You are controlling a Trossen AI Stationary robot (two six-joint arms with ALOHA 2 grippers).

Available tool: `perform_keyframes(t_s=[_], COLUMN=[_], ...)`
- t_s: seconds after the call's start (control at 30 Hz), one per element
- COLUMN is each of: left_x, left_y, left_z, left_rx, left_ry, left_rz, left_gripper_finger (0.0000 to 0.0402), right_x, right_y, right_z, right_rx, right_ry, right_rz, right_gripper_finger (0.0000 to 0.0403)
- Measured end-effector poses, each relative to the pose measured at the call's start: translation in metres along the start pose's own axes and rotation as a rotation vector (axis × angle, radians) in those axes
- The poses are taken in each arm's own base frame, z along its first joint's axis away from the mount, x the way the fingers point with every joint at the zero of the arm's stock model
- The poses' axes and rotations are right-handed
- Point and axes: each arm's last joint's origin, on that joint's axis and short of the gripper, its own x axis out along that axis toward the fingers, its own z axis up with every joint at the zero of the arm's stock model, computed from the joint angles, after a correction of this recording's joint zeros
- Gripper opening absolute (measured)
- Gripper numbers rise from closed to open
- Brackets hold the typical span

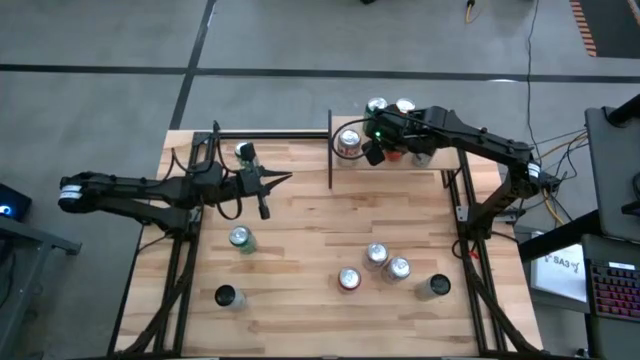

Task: Place canned beverage on shelf
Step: Put the top orange soda can on the shelf aligned in front of the other orange soda can

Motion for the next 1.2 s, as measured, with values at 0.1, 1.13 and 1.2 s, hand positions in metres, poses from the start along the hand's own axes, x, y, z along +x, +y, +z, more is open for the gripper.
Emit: perform_keyframes(t_s=[0.1,1.13,1.2], left_x=[0.000,0.001,0.001], left_y=[0.000,0.011,0.012], left_z=[0.000,-0.005,-0.007], left_rx=[0.004,0.034,0.036], left_ry=[0.000,0.027,0.040], left_rz=[0.000,0.050,0.055], left_gripper_finger=[0.0001,0.0001,0.0001], right_x=[0.001,0.009,0.009], right_y=[0.000,-0.008,-0.009], right_z=[-0.001,0.002,0.003], right_rx=[-0.006,0.010,0.012], right_ry=[0.003,-0.009,-0.009], right_rz=[-0.014,-0.091,-0.098], right_gripper_finger=[0.0009,0.0009,0.0009])
